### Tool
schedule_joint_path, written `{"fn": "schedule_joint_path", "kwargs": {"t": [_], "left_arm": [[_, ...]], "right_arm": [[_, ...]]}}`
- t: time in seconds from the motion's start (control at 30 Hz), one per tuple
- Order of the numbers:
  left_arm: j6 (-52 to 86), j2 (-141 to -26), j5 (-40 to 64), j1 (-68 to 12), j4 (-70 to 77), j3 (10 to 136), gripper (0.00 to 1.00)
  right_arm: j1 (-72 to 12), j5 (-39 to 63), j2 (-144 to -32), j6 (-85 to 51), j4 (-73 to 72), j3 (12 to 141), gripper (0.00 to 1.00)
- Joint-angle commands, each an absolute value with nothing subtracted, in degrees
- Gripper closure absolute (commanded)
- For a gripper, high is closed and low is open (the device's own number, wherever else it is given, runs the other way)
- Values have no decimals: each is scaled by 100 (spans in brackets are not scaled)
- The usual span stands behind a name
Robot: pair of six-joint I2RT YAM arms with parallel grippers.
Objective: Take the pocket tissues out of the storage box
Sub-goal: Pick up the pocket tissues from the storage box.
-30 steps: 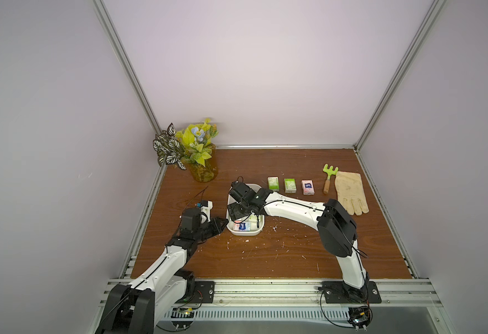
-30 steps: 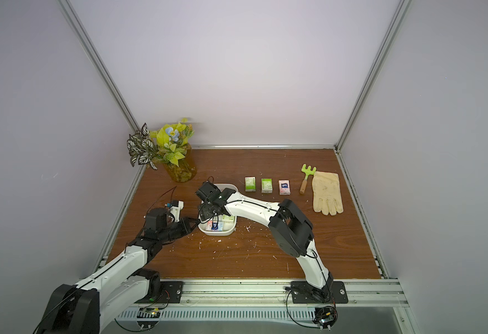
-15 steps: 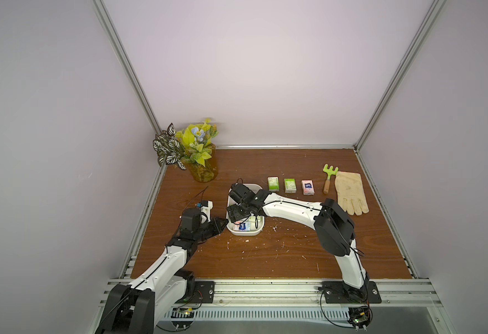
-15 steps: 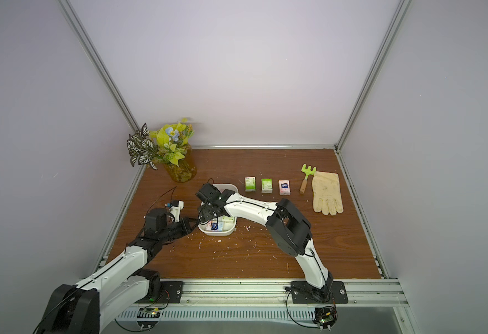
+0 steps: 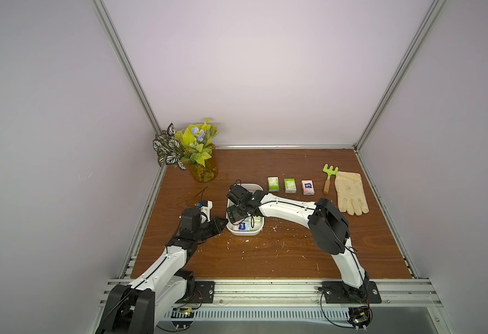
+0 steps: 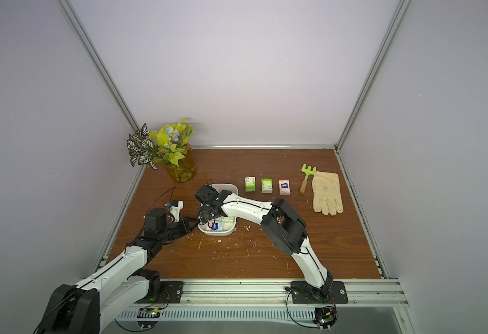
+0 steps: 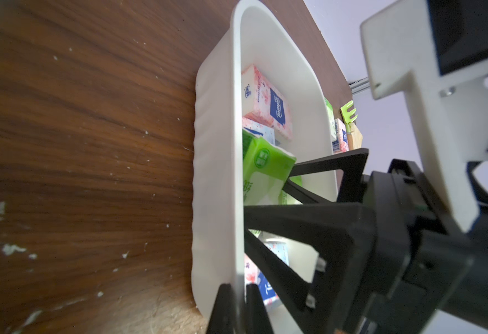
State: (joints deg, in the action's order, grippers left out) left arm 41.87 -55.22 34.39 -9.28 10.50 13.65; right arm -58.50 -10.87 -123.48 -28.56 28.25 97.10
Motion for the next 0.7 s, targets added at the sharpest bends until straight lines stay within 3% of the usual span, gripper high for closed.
{"fn": "schedule_joint_path", "kwargs": {"t": [0.0,0.23,0.67], "left_arm": [[4152,-5496,3342,-976,931,1285,95],[4152,-5511,3320,-976,914,1320,95],[4141,-5511,3325,-976,901,1329,95]], "right_arm": [[-5751,-1518,-11911,-2742,3044,9545,15],[-5569,-1678,-11598,-2707,3081,9307,21],[-5653,-797,-11557,-3111,2597,9193,16]]}}
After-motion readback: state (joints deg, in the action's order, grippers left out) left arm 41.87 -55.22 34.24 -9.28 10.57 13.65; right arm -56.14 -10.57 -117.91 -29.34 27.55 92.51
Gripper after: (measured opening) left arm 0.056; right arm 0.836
